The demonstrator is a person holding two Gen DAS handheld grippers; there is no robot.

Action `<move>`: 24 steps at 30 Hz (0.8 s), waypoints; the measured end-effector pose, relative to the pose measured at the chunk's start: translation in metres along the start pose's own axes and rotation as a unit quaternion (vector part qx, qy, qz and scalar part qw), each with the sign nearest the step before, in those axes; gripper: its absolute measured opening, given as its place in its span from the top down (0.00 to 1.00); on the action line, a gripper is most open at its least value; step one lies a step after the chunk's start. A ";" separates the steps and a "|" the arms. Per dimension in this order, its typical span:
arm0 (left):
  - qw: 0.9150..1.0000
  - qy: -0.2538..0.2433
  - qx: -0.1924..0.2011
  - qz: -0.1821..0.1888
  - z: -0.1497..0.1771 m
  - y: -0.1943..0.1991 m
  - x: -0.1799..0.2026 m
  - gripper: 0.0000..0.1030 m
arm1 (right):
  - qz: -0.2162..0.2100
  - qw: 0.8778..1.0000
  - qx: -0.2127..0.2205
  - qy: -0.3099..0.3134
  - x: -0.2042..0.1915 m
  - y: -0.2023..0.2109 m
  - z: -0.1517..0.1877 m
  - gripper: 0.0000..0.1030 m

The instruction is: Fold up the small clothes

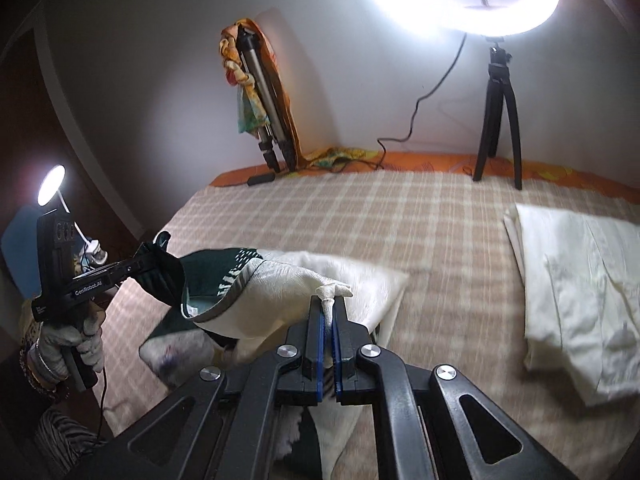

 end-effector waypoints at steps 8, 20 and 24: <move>0.999 -0.044 -0.018 -0.010 0.033 0.025 0.010 0.96 | 0.028 0.999 -0.011 0.042 -0.016 0.021 0.036 0.98; 0.998 -0.056 -0.016 0.000 0.050 0.099 0.003 0.80 | 0.019 0.999 -0.018 0.033 -0.014 0.074 0.059 0.68; 1.000 -0.011 0.002 -0.009 0.041 0.102 -0.008 0.72 | 0.021 0.998 -0.036 -0.044 0.009 0.064 0.062 0.64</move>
Point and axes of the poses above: each gripper's, at about its wrist camera, not at the fingertips, and y roughly against the way its jaws point, x to its right, z to its underside, the point moved 1 cm from there along -y, roughly the way its jaws point, and after that the axes turned 13 degrees about x, right-handed, at the moved point
